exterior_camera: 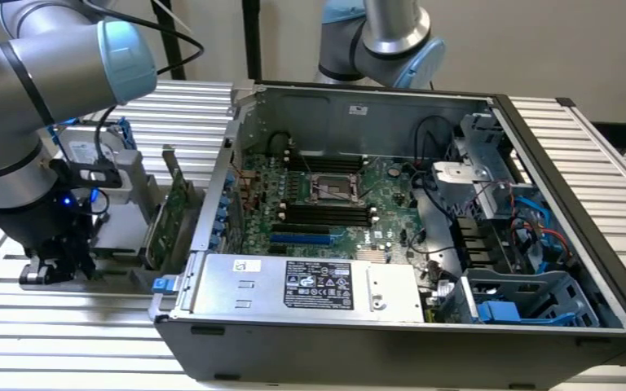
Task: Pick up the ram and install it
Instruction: 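Pick up the ram and move it above insertion slot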
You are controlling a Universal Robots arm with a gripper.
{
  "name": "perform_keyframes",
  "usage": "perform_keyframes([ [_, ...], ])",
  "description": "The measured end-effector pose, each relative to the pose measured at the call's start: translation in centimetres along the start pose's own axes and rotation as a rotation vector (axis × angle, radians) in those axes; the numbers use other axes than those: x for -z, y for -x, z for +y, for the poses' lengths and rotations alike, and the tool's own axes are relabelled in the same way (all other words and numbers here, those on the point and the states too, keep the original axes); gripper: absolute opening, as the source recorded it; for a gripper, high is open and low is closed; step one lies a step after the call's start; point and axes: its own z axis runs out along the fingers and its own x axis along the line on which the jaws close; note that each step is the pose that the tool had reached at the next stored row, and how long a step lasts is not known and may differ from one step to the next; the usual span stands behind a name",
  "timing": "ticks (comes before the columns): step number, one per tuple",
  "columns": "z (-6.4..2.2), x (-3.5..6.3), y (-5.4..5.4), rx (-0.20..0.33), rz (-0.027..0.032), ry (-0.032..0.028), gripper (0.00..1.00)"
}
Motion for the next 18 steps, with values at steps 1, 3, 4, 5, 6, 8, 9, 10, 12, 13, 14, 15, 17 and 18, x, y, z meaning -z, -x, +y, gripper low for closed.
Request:
perform_keyframes([
  [1, 0.00, 0.00, 0.00, 0.000, 0.0000, 0.0000, 0.00],
  [3, 0.00, 0.00, 0.00, 0.000, 0.0001, 0.0000, 0.00],
  [4, 0.00, 0.00, 0.00, 0.000, 0.0000, 0.0000, 0.00],
  [5, 0.00, 0.00, 0.00, 0.000, 0.0000, 0.0000, 0.00],
  [6, 0.00, 0.00, 0.00, 0.000, 0.0000, 0.0000, 0.00],
  [8, 0.00, 0.00, 0.00, 0.000, 0.0001, 0.0001, 0.00],
  [9, 0.00, 0.00, 0.00, 0.000, 0.0000, 0.0000, 0.00],
  [10, 0.00, 0.00, 0.00, -0.001, 0.0000, 0.0000, 0.00],
  [12, 0.00, 0.00, 0.00, -0.008, -0.0003, -0.0001, 0.00],
  [13, 0.00, 0.00, 0.00, -0.015, -0.0004, -0.0002, 0.00],
  [14, 0.00, 0.00, 0.00, -0.022, -0.0007, -0.0003, 0.00],
  [15, 0.00, 0.00, 0.00, -0.028, -0.0008, -0.0003, 0.00],
  [17, 0.00, 0.00, 0.00, -0.032, -0.0009, -0.0003, 0.00],
  [18, 0.00, 0.00, 0.00, -0.032, -0.0010, -0.0003, 0.00],
])
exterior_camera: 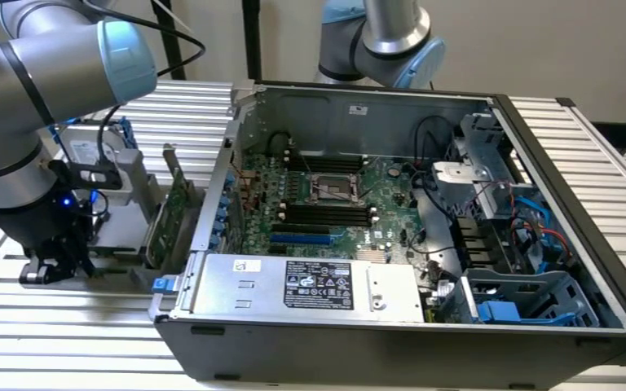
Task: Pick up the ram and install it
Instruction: 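Pick up the ram and move it above insertion slot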
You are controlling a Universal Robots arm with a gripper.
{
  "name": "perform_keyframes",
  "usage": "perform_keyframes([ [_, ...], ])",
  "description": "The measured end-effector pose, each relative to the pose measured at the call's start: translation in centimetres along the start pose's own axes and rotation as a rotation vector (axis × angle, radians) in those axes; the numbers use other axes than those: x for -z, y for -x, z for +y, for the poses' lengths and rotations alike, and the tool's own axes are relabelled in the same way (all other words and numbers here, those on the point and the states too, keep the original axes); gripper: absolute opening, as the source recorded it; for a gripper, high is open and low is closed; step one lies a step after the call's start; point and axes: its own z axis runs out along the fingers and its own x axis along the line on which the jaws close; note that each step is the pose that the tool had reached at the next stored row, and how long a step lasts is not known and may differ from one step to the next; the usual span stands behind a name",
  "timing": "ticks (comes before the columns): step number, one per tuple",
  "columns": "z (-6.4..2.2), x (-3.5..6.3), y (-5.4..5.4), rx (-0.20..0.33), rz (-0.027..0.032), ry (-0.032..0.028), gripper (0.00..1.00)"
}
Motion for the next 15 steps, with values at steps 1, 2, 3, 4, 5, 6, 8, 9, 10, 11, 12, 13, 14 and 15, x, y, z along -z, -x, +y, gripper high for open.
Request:
perform_keyframes([
  [1, 0.00, 0.00, 0.0, 0.000, 0.0000, 0.0000, 0.00],
  [2, 0.00, 0.00, 0.0, 0.000, 0.0000, 0.0000, 0.00],
  [3, 0.00, 0.00, 0.0, 0.000, -0.0001, -0.0001, 0.00],
  [4, 0.00, 0.00, 0.0, 0.000, 0.0000, 0.0000, 0.00],
  [5, 0.00, 0.00, 0.0, 0.000, 0.0000, 0.0000, 0.00],
  [6, 0.00, 0.00, 0.0, 0.000, -0.0001, 0.0000, 0.00],
  [8, 0.00, 0.06, 0.0, 0.000, -0.0001, -0.0001, 0.00],
  [9, 0.01, 0.20, 0.0, 0.000, 0.0000, 0.0000, 0.00],
  [10, 0.01, 0.39, 0.0, 0.000, 0.0001, 0.0002, 0.00],
  [11, 0.02, 0.65, 0.0, 0.000, 0.0000, 0.0000, 0.00],
  [12, 0.03, 0.97, 0.0, 0.000, 0.0000, 0.0000, 0.00],
  [13, 0.04, 1.38, 0.0, 0.000, -0.0001, -0.0001, 0.00],
  [14, 0.06, 1.79, 0.0, 0.000, -0.0001, 0.0000, 0.00],
  [15, 0.08, 2.24, 0.0, 0.000, -0.0001, 0.0000, 0.00],
])
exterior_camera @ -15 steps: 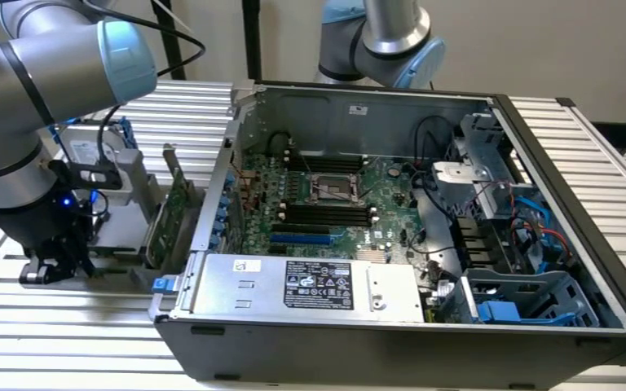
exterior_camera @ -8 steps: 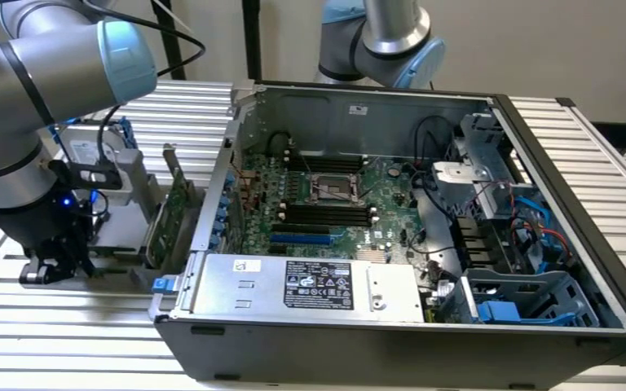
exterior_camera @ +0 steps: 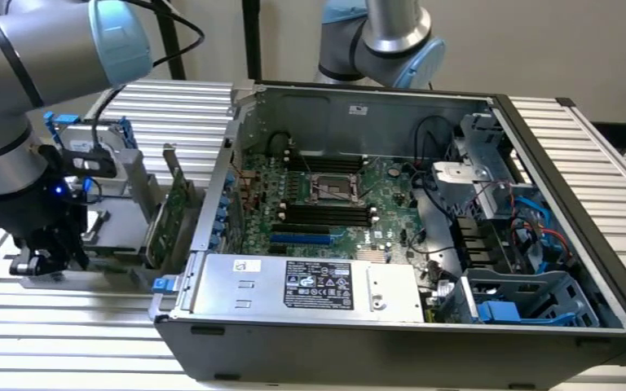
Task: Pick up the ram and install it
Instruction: 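Pick up the ram and move it above insertion slot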
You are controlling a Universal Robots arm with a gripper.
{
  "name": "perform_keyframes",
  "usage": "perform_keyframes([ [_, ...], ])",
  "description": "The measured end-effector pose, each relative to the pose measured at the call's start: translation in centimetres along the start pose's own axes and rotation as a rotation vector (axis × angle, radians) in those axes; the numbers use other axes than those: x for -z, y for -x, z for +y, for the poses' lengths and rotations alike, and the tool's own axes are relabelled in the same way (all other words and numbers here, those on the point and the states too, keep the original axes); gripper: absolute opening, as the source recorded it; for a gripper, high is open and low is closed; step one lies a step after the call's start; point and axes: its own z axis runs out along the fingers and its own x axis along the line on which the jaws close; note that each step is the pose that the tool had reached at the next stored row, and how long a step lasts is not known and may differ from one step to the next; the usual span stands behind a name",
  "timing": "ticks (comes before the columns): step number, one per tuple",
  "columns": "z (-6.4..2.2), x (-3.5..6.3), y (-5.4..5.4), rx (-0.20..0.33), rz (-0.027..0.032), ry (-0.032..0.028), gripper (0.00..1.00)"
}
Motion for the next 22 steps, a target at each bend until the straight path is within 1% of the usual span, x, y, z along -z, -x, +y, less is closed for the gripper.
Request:
perform_keyframes([
  [11, 0.19, 4.99, 0.1, 0.000, 0.0001, 0.0001, 0.00],
  [15, 0.12, 6.80, 0.1, 0.000, 0.0000, 0.0000, 0.00],
  [19, -0.26, 8.51, 0.1, 0.000, -0.0013, 0.0000, 0.00],
  [22, -0.94, 9.71, 0.1, 0.000, -0.0032, 0.0000, 0.00],
])
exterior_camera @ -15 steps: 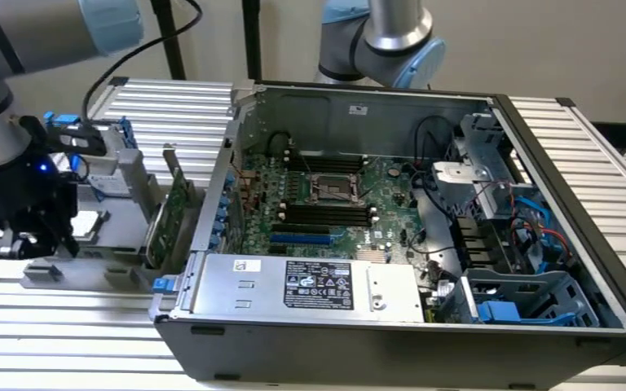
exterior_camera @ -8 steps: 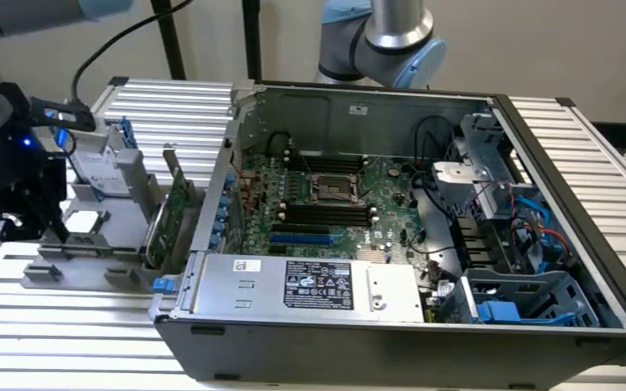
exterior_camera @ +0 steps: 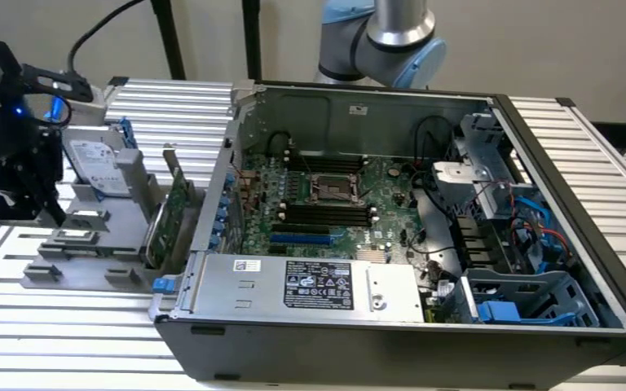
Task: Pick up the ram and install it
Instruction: 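Pick up the ram and move it above insertion slot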
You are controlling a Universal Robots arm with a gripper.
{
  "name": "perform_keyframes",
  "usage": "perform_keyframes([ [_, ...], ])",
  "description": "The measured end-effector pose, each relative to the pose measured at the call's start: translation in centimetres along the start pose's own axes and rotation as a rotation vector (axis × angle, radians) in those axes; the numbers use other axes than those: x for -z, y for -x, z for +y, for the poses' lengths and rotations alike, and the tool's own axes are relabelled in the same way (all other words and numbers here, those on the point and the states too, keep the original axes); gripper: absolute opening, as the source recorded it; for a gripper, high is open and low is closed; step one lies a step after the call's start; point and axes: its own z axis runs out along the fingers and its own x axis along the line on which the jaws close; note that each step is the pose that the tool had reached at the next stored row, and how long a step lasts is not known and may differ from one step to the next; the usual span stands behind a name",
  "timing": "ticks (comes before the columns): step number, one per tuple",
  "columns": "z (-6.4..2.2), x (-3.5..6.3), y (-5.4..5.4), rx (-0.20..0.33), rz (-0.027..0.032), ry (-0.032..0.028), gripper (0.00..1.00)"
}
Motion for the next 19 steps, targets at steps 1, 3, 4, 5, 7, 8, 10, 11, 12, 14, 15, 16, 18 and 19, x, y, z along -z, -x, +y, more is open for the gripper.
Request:
perform_keyframes([
  [1, -0.29, 0.37, 0.0, 0.000, -0.0011, -0.0001, 0.00],
  [3, -0.92, 1.14, 0.0, 0.001, -0.0031, 0.0001, 0.00],
  [4, -1.27, 1.52, 0.0, 0.001, -0.0044, 0.0001, 0.00],
  [5, -1.61, 1.90, 0.0, 0.001, -0.0056, 0.0003, 0.00],
  [7, -2.36, 2.67, 0.1, 0.002, -0.0085, 0.0003, 0.00],
  [8, -2.74, 3.05, 0.1, 0.002, -0.0100, 0.0002, 0.00],
  [10, -3.48, 3.80, 0.1, 0.002, -0.0129, 0.0002, 0.00],
  [11, -3.85, 4.18, 0.1, 0.002, -0.0143, 0.0002, 0.00],
  [12, -4.23, 4.57, 0.1, 0.003, -0.0156, 0.0003, 0.00],
  [14, -5.01, 5.34, 0.1, 0.003, -0.0186, 0.0003, 0.00],
  [15, -5.38, 5.69, 0.2, 0.003, -0.0199, 0.0002, 0.00],
  [16, -5.78, 6.06, 0.2, 0.003, -0.0212, 0.0003, 0.00],
  [18, -6.64, 6.84, 0.2, 0.004, -0.0238, 0.0004, 0.00],
  [19, -7.06, 7.21, 0.2, 0.004, -0.0251, 0.0004, 0.00],
])
